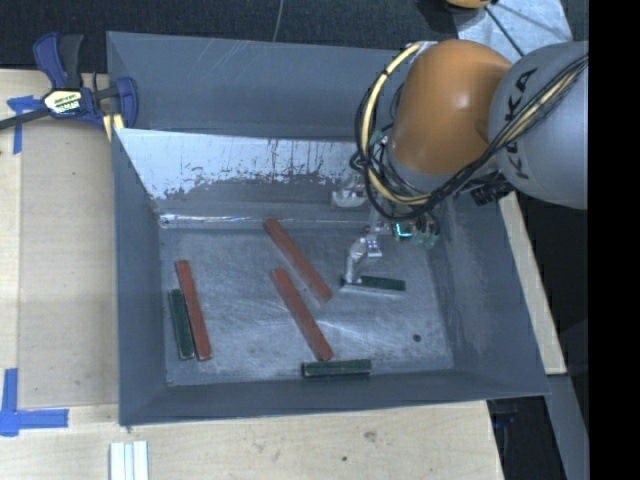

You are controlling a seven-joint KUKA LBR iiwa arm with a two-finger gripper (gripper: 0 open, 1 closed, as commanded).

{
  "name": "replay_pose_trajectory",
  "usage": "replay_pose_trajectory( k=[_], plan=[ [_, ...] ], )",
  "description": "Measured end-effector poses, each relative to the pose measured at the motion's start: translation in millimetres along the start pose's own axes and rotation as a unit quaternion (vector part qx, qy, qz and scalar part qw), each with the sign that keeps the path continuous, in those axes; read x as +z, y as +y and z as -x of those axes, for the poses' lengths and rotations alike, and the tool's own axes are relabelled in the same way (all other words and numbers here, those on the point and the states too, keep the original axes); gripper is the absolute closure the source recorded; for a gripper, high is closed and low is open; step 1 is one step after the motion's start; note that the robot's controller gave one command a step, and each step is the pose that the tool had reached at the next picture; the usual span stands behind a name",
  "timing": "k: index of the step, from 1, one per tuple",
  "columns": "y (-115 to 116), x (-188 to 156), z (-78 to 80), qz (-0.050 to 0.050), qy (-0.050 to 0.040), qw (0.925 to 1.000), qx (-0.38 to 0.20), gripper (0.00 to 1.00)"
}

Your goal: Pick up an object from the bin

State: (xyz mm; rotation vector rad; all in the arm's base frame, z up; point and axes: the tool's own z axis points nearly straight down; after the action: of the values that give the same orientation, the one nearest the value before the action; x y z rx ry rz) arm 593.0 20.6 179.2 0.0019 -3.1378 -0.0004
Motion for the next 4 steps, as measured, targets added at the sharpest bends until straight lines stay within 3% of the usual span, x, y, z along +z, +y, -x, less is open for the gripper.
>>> replay_pose_trajectory(
  k=[1,2,3,4],
  plan=[
    [-0.2,-3.7,1.8,0.0,-0.0037,1.0,0.0,0.0],
    [-33.2,37.8,-9.7,0.001,-0.0077,0.9999,0.01,0.0],
    [-28.0,101.6,32.6,0.0,-0.0151,0.9965,0.083,1.0],
    [-28.0,101.6,32.6,0.0,-0.015,0.9965,0.082,1.0]
  ],
)
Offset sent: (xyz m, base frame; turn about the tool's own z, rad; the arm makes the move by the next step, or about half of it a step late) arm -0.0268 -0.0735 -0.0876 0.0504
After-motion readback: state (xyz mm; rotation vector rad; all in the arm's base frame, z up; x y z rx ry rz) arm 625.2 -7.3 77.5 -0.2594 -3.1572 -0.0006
